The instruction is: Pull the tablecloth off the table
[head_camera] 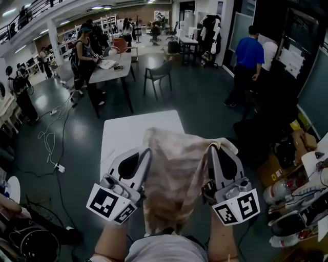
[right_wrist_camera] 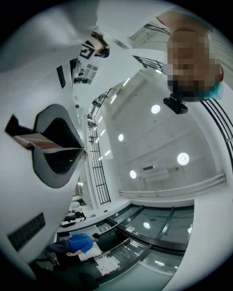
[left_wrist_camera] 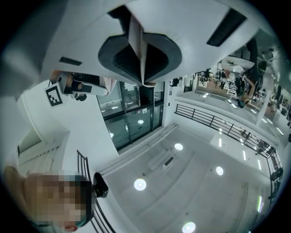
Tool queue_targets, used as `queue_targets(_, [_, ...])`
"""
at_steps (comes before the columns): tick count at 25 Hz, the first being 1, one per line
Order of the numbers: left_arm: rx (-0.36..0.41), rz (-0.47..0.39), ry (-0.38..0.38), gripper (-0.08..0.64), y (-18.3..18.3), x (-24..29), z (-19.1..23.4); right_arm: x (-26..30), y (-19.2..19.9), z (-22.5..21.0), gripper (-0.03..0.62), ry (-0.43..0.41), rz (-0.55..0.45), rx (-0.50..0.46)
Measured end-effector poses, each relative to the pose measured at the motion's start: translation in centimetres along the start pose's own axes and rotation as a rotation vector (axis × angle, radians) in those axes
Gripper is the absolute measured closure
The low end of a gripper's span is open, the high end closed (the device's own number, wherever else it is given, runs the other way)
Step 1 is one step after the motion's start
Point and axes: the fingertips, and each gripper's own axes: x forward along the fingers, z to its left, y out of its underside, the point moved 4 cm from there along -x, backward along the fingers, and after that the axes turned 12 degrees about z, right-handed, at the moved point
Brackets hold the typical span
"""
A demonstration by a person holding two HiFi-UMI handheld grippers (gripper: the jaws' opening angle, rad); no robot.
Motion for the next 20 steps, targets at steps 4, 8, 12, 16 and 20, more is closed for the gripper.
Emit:
queue_targets(4, [0.012,0.023,0.055,0.548,0.8,2.4,-0.5,-1.5,1.0,-1.0,0.563,0.107,0.034,-0.019])
queue_targets(8, [0.009,0.048,0.105,0.548,1.8,4.6,-1.4,-3.2,2.0,-1.7,0.563,0.199,0.068,-0.032])
queue_targets(12, [0.004,0.062,0.145,0.548,2.7,6.2,-2.5,-4.9,2.6,-2.3,0.563,0.269,0.090,-0.054])
queue_targets(16, [0.013,0.069,0.181,0.548,3.0,6.9,-3.2,-6.2,2.8,-2.7,0.563,0.327,0.102,-0.064])
queue_targets(20, [0.019,0.076,0.204,0.548,3.8,7.6,-4.0,-7.6,3.0,-3.5,0.563,0.376,0.110,-0.065])
